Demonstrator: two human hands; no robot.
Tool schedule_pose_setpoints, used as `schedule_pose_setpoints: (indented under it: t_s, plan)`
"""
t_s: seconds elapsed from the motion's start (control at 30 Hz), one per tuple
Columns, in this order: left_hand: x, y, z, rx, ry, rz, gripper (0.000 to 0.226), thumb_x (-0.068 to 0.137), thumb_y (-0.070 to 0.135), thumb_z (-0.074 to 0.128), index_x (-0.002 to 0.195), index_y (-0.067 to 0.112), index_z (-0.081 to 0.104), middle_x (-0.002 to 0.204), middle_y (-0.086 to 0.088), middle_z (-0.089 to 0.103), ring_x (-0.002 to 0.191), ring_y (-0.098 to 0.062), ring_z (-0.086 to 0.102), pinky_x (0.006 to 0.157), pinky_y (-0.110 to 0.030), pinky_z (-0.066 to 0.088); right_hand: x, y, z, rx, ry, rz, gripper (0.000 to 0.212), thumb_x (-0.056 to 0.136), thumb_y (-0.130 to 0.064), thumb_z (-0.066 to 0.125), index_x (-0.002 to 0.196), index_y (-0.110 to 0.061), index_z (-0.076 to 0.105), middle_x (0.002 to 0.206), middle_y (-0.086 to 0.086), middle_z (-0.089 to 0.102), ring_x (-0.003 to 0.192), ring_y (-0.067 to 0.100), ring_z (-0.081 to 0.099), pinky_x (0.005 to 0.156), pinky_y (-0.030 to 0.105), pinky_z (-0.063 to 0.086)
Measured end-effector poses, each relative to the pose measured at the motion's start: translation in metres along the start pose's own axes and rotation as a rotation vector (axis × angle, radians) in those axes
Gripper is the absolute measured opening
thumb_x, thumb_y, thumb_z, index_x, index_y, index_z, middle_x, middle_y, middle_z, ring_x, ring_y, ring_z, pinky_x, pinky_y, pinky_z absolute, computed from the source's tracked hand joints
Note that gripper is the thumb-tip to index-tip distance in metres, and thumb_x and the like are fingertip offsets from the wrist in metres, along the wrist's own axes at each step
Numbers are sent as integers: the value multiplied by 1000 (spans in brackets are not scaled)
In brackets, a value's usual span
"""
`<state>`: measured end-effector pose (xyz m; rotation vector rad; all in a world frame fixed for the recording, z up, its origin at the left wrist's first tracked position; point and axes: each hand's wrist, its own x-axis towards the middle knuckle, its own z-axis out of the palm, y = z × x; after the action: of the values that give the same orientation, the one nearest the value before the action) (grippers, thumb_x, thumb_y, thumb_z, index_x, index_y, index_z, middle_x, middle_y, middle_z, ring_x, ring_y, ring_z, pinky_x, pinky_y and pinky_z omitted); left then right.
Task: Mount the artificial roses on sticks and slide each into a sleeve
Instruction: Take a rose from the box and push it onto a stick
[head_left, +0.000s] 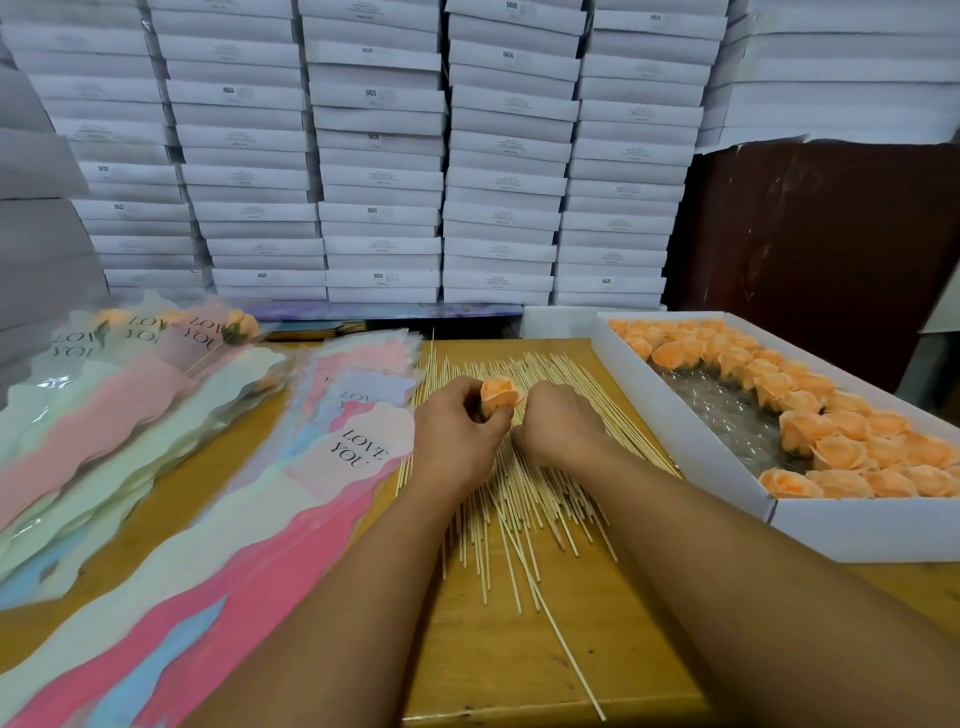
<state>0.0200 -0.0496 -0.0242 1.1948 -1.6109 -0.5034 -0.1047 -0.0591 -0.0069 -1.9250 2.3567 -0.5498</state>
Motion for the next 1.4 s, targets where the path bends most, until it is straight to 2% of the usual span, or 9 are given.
schedule_pose_setpoints:
  t_s: [0.17, 0.37, 0.7, 0.77, 0.87, 1.0, 1.1, 1.23, 1.4]
  plan:
    - [0, -2, -1, -21, 5, -2, 10, 87, 26, 75, 92, 21, 68, 78, 9, 65, 74, -7, 60, 66, -25, 48, -1, -7, -6, -37, -18, -8, 20, 89, -7, 64, 93, -17, 47, 77, 0, 41, 79, 24, 50, 59, 33, 37]
    - [1, -2, 0, -23, 10, -2, 10, 87, 27, 75, 89, 23, 67, 79, 7, 66, 75, -10, 61, 66, -26, 48, 0, -9, -4, -19, -13, 0, 19, 89, -8, 64, 94, -17, 47, 78, 0, 43, 83, 25, 52, 63, 34, 41]
    - [1, -3, 0, -49, 15, -1, 11, 90, 28, 71, 89, 28, 61, 77, 16, 60, 72, -1, 60, 61, -23, 42, 4, 3, 2, 105, 15, 56, 35, 86, -33, 75, 72, -18, 47, 75, 1, 55, 61, 16, 51, 47, 27, 31]
    - [1, -2, 0, -101, -4, -13, 8, 92, 27, 69, 96, 24, 62, 84, 13, 63, 76, -12, 67, 67, -30, 49, 4, 5, 0, 158, 9, 69, 32, 85, -34, 76, 73, -15, 53, 74, 3, 60, 59, 17, 57, 47, 26, 35]
    - [1, 1, -1, -158, -17, -73, 36, 94, 25, 66, 128, 18, 57, 101, 0, 66, 84, -21, 71, 82, -43, 57, 2, 11, -5, 274, -29, 98, 27, 85, -33, 74, 77, -9, 64, 66, 5, 67, 47, 17, 63, 48, 26, 46]
    - [-1, 4, -4, -295, 1, -114, 55, 96, 17, 63, 145, 28, 38, 99, 6, 58, 69, -13, 73, 76, -35, 59, -1, 21, -11, 459, -79, 127, 24, 85, -24, 70, 75, -3, 72, 54, 6, 69, 34, 12, 55, 46, 25, 46]
    - [1, 4, -5, -385, 19, -150, 50, 97, 14, 61, 137, 35, 39, 98, -1, 62, 67, -17, 73, 69, -37, 61, -5, 26, -12, 672, -153, 150, 18, 84, -15, 67, 75, 0, 71, 55, 8, 68, 36, 13, 51, 42, 24, 41]
    - [2, 5, -8, -553, 27, -232, 35, 100, 10, 54, 120, 37, 43, 96, -8, 65, 71, -20, 74, 62, -27, 59, -11, 29, -14, 919, -288, 155, 7, 88, -4, 61, 93, -2, 66, 64, 10, 71, 40, 11, 48, 35, 21, 36]
    - [6, 8, -11, -743, 19, -334, 28, 103, 6, 47, 108, 33, 51, 107, -18, 63, 68, -18, 72, 59, -25, 55, -21, 29, -23, 1096, -393, 119, 27, 86, 5, 45, 102, -14, 55, 58, 10, 64, 34, 9, 39, 31, 17, 24]
